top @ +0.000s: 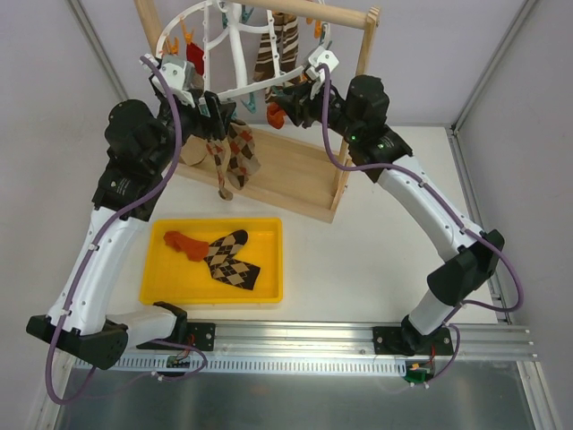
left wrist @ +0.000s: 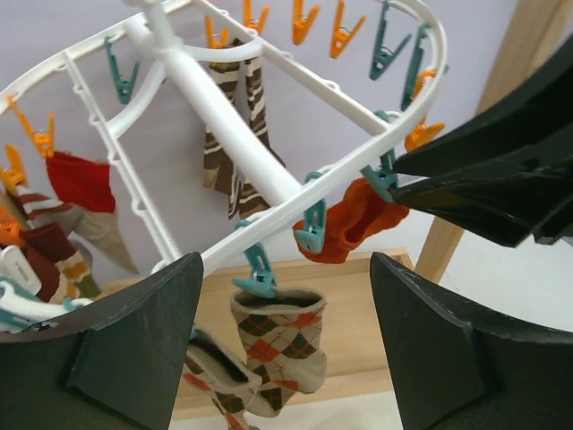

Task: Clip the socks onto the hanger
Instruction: Open the clamp at the hanger.

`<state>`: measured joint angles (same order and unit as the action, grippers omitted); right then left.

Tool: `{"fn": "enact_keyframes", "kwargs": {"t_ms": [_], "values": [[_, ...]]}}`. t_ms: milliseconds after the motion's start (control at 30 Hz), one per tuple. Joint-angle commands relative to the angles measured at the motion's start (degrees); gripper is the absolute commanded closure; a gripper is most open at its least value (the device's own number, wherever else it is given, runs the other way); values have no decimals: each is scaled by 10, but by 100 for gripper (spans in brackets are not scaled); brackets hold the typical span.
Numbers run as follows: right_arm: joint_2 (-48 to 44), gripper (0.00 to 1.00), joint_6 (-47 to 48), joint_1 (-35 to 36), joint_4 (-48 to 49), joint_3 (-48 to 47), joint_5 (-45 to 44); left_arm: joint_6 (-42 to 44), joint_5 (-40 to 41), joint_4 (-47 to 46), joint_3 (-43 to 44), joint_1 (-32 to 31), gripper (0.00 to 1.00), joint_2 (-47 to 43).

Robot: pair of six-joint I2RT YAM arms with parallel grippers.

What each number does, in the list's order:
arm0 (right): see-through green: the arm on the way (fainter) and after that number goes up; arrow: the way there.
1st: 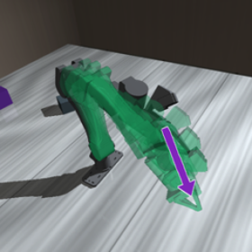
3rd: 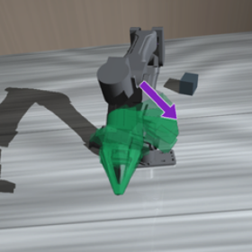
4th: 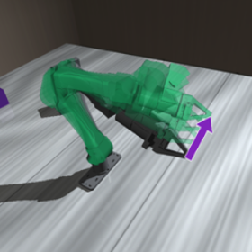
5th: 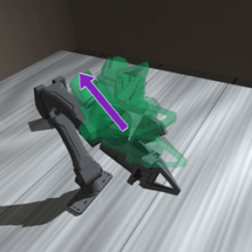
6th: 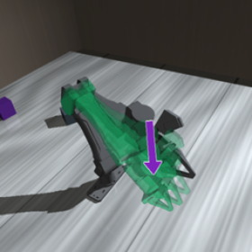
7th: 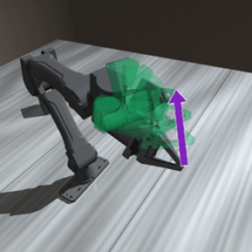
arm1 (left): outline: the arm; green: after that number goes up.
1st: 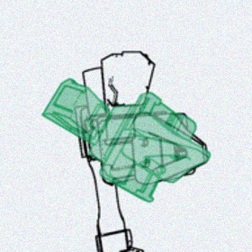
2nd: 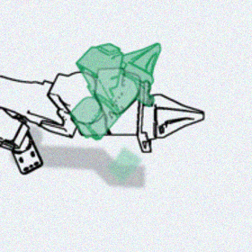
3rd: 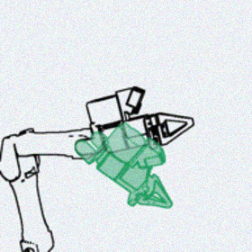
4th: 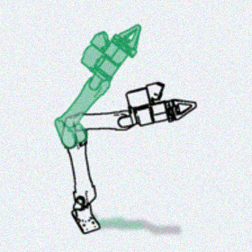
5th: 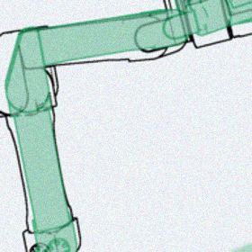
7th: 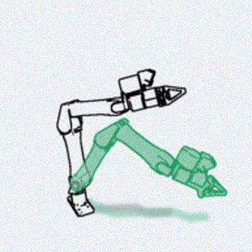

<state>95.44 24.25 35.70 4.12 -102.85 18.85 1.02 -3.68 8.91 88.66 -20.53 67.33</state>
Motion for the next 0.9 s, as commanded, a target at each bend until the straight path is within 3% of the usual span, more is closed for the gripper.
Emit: {"fn": "enact_keyframes", "kwargs": {"t_ms": [0, 333, 800, 867], "values": [[3, 66, 0, 10, 26, -29, 22, 54, -105, -21, -1, 2, 24, 0], [6, 70, 8, 26, 17, -31, 22, 198, -184, -22, 39, 1, 25, 60], [7, 71, -1, 31, 11, -32, 34, 289, -219, -35, 100, 1, 32, 129], [6, 71, -1, 31, 11, -32, 35, 299, -218, -35, 101, 1, 37, 136]]}}
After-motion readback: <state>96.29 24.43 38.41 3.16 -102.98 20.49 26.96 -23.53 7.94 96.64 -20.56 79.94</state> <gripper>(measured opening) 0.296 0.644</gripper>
